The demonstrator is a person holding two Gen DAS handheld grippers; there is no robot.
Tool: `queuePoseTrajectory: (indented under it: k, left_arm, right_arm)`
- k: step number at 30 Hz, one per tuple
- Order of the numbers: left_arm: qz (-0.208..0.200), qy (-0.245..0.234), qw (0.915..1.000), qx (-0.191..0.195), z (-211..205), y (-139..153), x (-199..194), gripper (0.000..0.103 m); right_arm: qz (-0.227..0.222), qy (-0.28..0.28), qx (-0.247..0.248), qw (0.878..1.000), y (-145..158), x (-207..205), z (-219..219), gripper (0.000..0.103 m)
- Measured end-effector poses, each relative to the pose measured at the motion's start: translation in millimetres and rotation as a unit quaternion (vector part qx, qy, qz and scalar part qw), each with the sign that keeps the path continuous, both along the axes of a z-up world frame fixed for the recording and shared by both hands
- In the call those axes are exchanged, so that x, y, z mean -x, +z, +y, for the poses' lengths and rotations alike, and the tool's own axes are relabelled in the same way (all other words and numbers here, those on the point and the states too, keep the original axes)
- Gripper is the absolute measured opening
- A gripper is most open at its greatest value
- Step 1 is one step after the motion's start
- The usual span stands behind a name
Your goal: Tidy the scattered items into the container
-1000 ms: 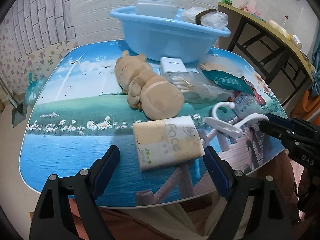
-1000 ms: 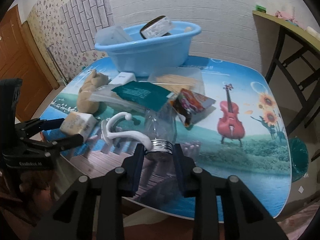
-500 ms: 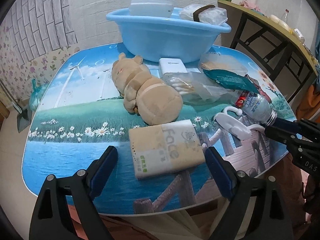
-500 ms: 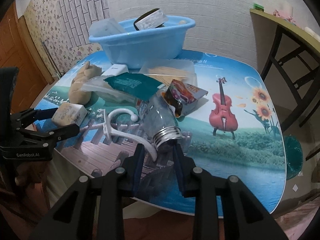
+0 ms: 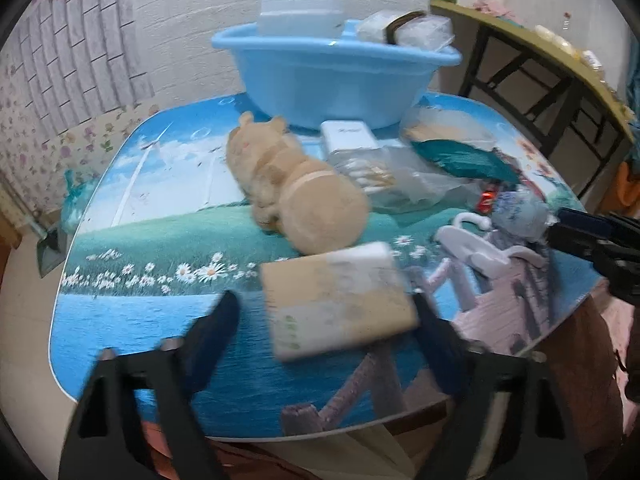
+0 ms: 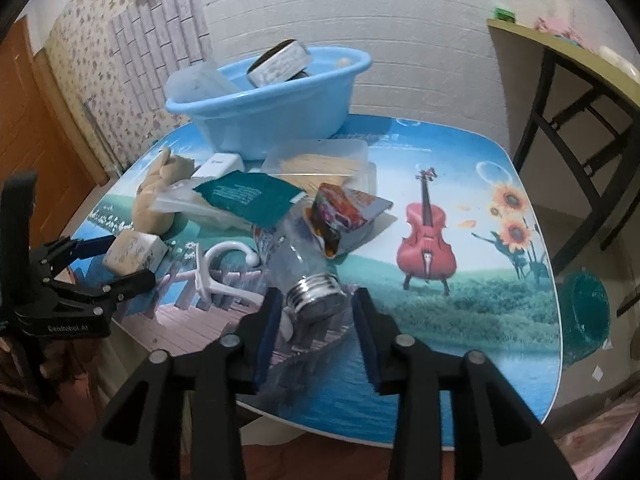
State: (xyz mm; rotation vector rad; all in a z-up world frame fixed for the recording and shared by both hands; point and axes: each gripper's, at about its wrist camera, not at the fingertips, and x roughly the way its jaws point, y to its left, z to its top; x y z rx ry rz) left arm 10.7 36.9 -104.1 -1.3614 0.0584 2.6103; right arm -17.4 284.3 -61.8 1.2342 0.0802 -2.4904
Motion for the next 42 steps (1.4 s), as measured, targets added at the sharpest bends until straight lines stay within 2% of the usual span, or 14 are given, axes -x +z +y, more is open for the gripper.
queuePoseTrajectory:
  k: [3,7,9,10,12,18,25,30,42]
  left_arm:
    - [-0.003,-0.005,0.9999,-0.010,-2,2,-1,0.067]
    - [-0.006,0.002,0.9998,-0.018,-8,3,-4,0.067]
    - [-0.001,0.006,0.9998,-0.016,-12,5,-6,0.067]
    - [0.000,0.009,0.9999,-0.014,-15,7,-7,0.067]
    - [0.003,0.012,0.9998,-0.016,-20,12,-9,0.067]
    - [0.008,0.044,0.9989,-0.015,-44,17,-8,0.067]
    - [0.006,0.082,0.9965,-0.010,-67,15,-2,0.067]
    - [0.003,0.088,0.9961,-0.004,-70,13,1,0.067]
    - [-0.009,0.084,0.9964,-0.004,-66,0,6,0.068]
  right_arm:
    - [0.011,0.015,-0.010,1.000,-2,2,-6,0.042]
    - [0.003,0.017,-0.014,1.000,-8,11,-7,0.042]
    - [-0.002,0.019,-0.010,1.000,-9,13,-6,0.040]
    - [-0.002,0.017,-0.006,1.000,-9,12,-5,0.033]
    - [0.002,0.013,0.005,1.000,-6,9,-1,0.033]
    - [0.014,0.001,-0.004,1.000,3,-4,15,0.033]
    - [0.005,-0.023,-0.035,0.999,-5,-9,26,0.033]
    - [0.002,-0.014,-0.051,0.999,-6,-8,19,0.034]
    - [-0.007,0.006,-0.046,0.999,-15,0,7,0.034]
